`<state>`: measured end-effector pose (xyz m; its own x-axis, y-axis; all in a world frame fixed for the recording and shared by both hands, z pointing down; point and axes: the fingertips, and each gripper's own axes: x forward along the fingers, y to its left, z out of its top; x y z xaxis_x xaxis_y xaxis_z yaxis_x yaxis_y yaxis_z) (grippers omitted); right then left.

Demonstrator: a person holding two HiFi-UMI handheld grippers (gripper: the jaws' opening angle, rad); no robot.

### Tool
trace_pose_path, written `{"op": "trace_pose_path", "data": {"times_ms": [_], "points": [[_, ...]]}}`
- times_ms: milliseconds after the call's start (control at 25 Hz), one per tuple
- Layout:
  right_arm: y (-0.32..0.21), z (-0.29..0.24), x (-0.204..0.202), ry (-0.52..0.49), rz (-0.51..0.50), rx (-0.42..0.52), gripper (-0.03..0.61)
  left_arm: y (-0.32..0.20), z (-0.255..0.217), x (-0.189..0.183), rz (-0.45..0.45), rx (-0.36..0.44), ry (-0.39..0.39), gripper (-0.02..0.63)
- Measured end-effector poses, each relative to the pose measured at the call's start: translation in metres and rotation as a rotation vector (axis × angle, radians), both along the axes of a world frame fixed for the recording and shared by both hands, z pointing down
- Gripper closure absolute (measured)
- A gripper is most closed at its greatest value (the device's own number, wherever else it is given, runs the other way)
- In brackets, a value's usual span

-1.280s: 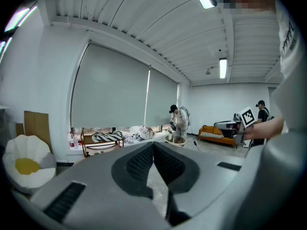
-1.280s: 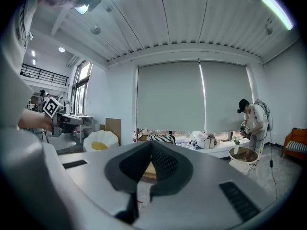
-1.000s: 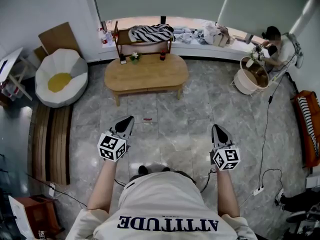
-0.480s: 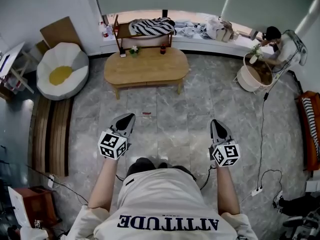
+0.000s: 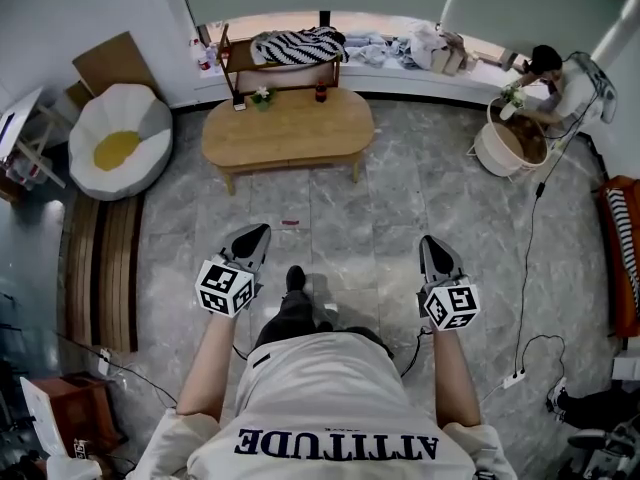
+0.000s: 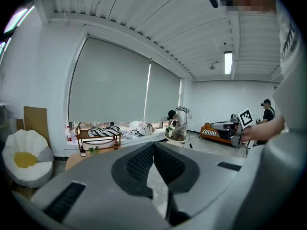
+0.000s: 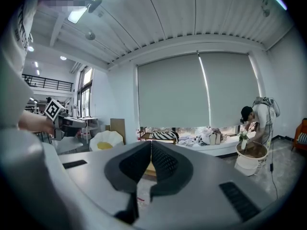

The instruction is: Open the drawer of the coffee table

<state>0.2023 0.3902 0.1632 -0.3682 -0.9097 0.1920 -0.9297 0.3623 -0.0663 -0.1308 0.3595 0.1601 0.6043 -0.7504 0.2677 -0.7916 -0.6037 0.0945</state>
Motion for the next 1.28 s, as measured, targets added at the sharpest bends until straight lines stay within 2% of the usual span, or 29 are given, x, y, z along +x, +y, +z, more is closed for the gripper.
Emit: {"op": "trace_pose_path", "data": {"times_ms": [280,800,1040,1280], "points": [[-0.036,0.009,0.002,0.005,0.013,-0.018,0.560,-0.044,0.004,0.007,0.026,-0.003,0.003,0.594],[-0.158,0.012,-0.018,0.001,0.047,-0.059,0.560,-0.189,0.010,0.005,0.101,-0.023,-0.006,0.594],[-0.227,0.012,-0.039,-0.002,0.053,-0.072,0.560,-0.265,0.008,-0.003,0.146,-0.013,-0.017,0.594],[-0.298,0.018,-0.075,-0.013,0.051,-0.073,0.560,-0.333,0.015,-0.028,0.176,-0.011,-0.032,0.594]]}}
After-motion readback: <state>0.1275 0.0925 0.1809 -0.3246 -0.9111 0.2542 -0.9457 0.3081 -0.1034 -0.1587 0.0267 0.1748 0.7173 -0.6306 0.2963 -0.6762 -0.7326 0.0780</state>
